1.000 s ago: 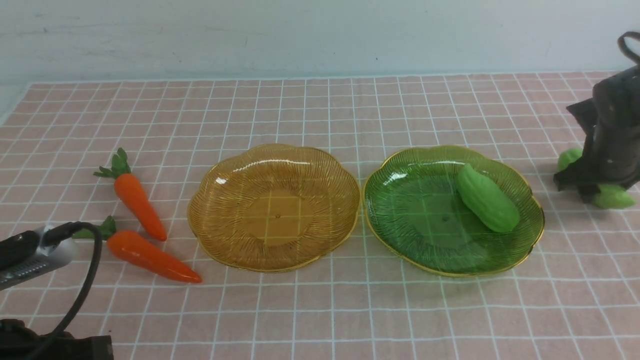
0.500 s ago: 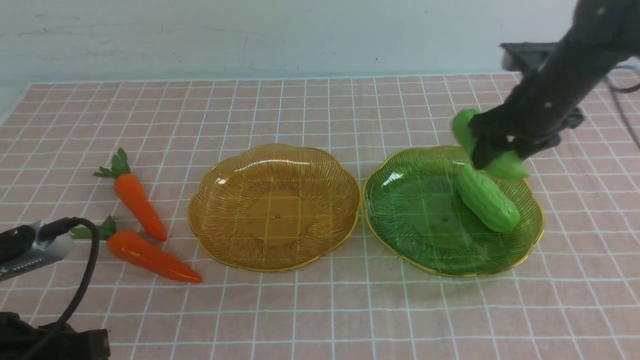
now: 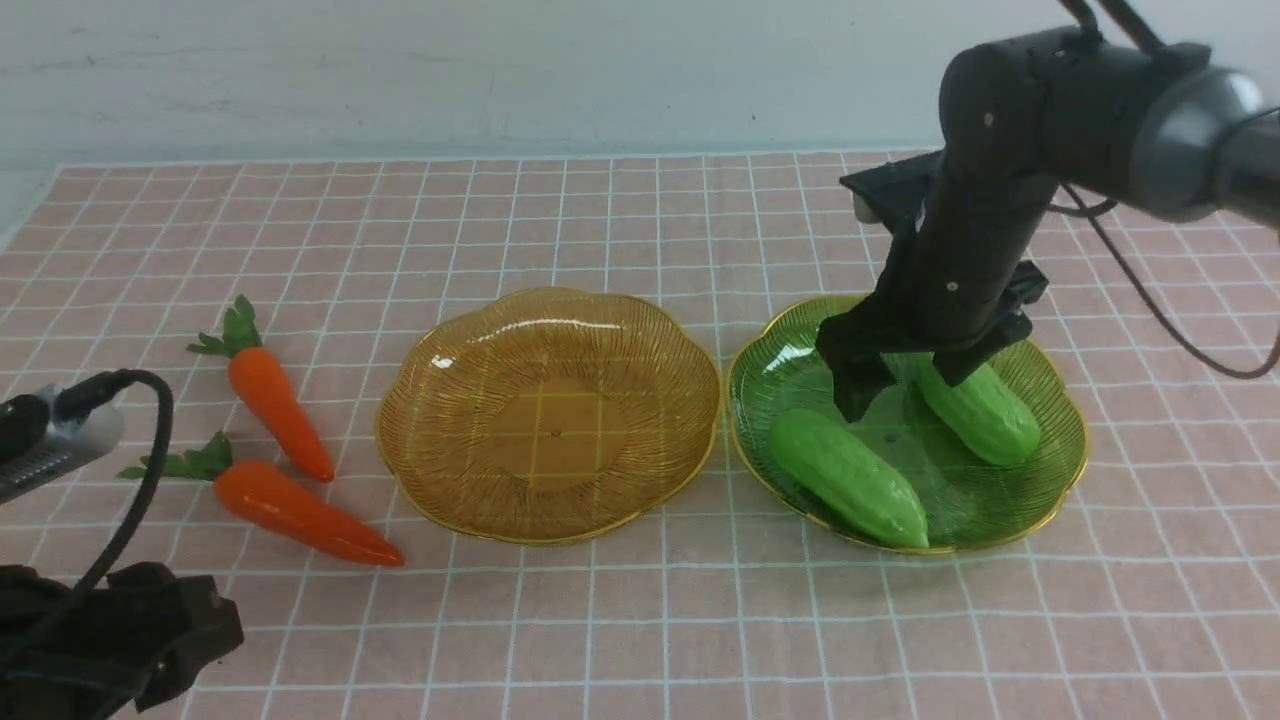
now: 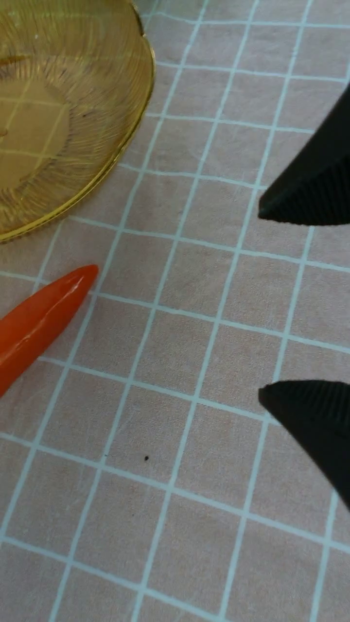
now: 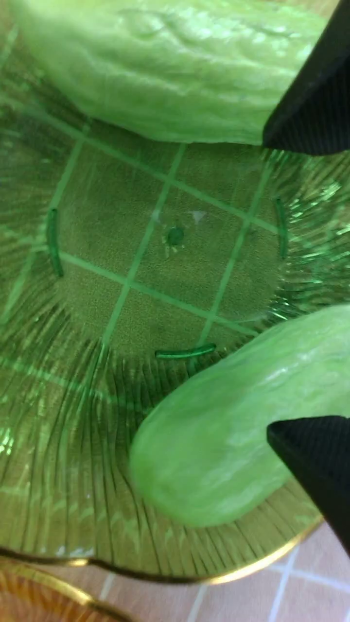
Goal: Put different types of vegetables on the plate.
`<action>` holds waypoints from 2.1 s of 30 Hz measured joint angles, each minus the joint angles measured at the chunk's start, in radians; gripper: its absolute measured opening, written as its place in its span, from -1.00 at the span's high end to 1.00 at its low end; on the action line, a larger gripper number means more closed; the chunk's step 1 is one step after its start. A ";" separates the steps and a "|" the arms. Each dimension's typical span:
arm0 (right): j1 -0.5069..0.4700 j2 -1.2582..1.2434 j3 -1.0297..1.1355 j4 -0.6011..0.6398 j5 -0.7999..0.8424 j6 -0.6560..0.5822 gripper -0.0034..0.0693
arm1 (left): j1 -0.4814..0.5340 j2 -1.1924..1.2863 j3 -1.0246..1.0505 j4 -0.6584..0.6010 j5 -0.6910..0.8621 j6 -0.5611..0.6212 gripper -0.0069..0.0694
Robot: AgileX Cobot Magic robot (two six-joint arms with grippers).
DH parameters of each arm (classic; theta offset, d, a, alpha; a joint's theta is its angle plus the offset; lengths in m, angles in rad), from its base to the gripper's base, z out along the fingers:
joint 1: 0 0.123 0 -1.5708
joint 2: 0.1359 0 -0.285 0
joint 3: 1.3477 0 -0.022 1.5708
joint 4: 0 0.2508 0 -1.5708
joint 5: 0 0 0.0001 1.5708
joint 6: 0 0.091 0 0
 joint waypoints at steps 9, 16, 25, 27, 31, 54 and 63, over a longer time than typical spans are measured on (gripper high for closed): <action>0.001 -0.254 0.132 0.071 0.002 0.051 -0.90 | 0.000 0.333 -0.015 0.005 -0.326 -0.178 -0.23; 0.001 -0.347 0.173 0.078 0.013 0.051 -0.68 | 0.000 0.630 -0.150 0.004 -0.449 -0.254 -0.23; 0.001 -0.347 0.175 0.078 0.013 0.051 -0.66 | 0.000 0.844 -0.247 0.001 -0.502 -0.311 -0.23; 0.001 -0.347 0.175 0.078 0.013 0.051 -0.66 | 0.000 0.865 -0.250 0.000 -0.527 -0.313 -0.23; 0.001 -0.347 0.175 0.078 0.013 0.051 -0.66 | 0.000 0.890 -0.253 -0.001 -0.545 -0.319 -0.22; 0.001 -0.347 0.181 0.079 0.013 0.032 -0.66 | -0.134 0.760 -0.553 -0.060 -0.161 -0.006 0.28; 0.001 -0.347 0.181 0.078 0.013 0.012 -0.66 | -0.197 1.030 -0.800 -0.067 -0.120 0.004 -0.45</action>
